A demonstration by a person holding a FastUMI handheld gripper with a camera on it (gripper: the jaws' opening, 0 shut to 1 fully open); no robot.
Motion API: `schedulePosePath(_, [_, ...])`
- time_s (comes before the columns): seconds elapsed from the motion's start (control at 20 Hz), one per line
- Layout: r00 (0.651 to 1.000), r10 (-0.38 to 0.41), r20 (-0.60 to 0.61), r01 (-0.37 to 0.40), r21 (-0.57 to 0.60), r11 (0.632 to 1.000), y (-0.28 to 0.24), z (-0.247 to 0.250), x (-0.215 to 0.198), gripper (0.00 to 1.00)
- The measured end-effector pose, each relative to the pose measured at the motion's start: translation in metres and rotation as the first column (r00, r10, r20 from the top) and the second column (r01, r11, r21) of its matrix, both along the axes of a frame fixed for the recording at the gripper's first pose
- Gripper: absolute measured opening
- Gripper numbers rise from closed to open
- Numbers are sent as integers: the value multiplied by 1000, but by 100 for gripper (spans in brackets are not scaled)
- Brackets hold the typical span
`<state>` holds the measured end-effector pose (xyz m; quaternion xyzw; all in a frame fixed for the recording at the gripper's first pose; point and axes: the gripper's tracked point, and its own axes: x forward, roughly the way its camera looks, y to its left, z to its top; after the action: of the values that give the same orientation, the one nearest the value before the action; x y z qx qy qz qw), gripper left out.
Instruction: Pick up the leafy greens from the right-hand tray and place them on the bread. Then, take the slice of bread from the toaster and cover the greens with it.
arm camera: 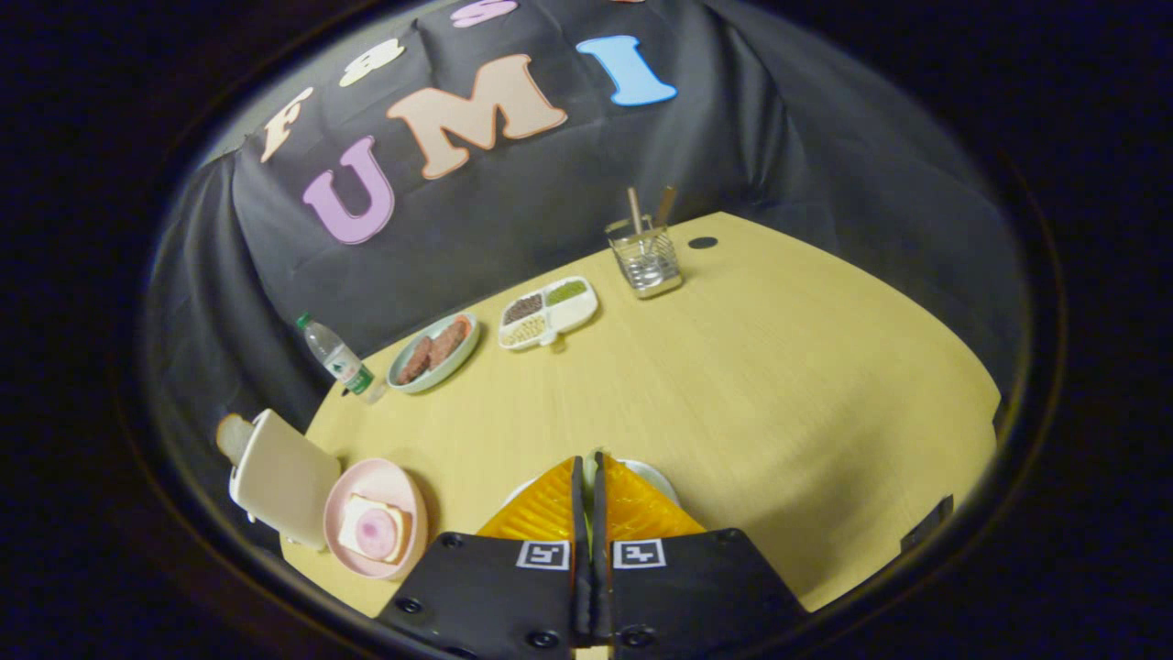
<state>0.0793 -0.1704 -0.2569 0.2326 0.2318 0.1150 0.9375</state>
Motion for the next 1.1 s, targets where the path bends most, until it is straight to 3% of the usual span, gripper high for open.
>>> schedulePosePath(0.4, [978, 134, 161, -136, 5, 991, 80, 99, -42, 4])
schedulePosePath(0.65, [944, 185, 275, -215, 83, 973, 152, 154, -76, 3])
schedulePosePath(0.85, [944, 202, 262, -239, 117, 964, 205, 155, -88, 4])
schedulePosePath(1.1, [964, 183, 194, -207, 110, 972, 252, 118, -88, 3])
